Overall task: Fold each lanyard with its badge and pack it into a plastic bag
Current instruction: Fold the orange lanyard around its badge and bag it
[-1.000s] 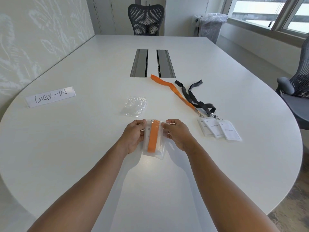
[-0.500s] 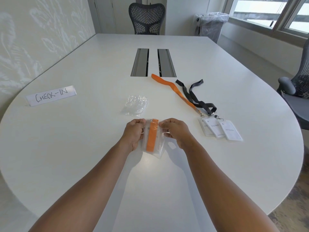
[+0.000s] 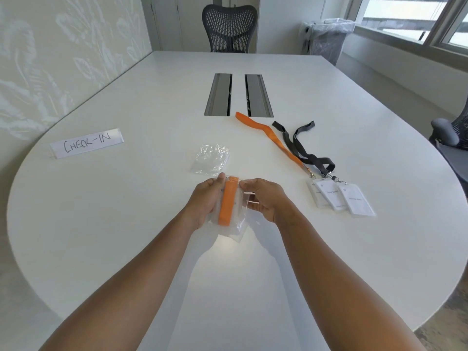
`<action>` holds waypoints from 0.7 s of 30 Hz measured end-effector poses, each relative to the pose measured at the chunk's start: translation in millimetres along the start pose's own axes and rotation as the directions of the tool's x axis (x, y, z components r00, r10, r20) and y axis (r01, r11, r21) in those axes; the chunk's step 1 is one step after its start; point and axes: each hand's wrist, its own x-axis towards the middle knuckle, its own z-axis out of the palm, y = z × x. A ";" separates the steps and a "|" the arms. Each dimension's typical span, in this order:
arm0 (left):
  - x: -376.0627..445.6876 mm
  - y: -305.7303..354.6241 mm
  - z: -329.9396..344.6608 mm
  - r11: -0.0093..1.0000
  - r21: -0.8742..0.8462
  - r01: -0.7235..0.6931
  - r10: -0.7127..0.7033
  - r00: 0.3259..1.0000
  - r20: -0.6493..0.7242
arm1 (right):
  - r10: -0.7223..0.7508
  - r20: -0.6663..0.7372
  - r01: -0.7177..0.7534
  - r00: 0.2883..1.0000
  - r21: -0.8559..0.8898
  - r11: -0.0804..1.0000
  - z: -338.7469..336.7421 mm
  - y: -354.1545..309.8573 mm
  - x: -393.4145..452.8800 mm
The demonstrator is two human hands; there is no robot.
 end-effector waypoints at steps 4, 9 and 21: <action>-1.0 0.9 -23.5 0.992 0.081 -0.094 0.106 0.982 -0.155 | 0.002 0.037 0.000 0.999 -0.038 0.999 27.9 3.4 6.3; -3.8 -5.3 -66.1 0.981 0.142 -0.135 0.167 0.955 -0.245 | -0.024 0.068 0.031 0.997 -0.099 0.995 71.0 12.1 15.7; -21.7 -17.8 -155.4 0.996 0.068 -0.060 0.081 0.930 -0.358 | -0.033 0.159 0.056 0.987 -0.139 0.989 158.6 35.9 16.2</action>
